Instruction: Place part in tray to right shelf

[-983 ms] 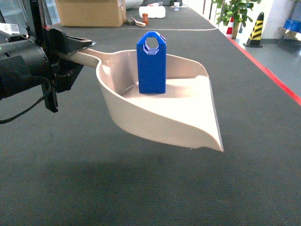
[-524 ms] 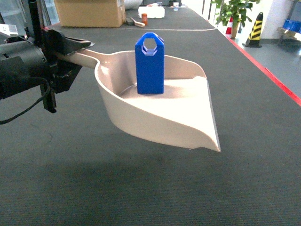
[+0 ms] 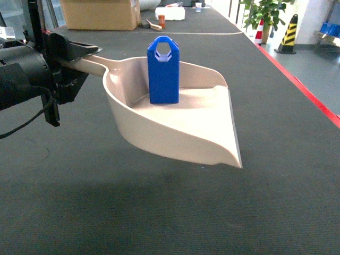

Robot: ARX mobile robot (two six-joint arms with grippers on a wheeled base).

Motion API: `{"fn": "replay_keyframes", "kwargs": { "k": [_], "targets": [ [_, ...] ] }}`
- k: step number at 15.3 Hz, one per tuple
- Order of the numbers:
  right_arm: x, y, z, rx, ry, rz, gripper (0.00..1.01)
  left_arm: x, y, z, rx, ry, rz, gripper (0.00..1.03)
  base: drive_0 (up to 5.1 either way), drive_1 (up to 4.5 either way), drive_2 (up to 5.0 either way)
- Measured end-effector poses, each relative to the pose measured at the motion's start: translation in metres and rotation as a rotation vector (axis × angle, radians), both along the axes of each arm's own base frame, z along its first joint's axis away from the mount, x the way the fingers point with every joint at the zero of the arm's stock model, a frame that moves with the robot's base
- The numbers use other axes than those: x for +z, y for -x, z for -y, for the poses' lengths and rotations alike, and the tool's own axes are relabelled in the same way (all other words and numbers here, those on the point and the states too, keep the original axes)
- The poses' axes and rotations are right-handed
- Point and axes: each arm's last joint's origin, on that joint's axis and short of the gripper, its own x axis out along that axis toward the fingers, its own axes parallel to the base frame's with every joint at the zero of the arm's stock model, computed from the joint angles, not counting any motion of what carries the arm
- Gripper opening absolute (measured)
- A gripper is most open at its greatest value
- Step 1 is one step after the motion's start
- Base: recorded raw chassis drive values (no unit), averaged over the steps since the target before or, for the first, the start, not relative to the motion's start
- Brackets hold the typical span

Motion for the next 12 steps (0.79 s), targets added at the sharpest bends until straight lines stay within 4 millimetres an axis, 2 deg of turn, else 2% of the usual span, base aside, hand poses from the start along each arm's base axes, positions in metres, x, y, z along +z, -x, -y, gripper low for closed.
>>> {"fn": "replay_keyframes", "kwargs": {
  "k": [12],
  "targets": [
    [0.0, 0.0, 0.0, 0.0, 0.0, 0.0, 0.98, 0.0002, 0.0005, 0.0029, -0.013, 0.0, 0.002, 0.14, 5.0, -2.39, -2.4]
  ]
}}
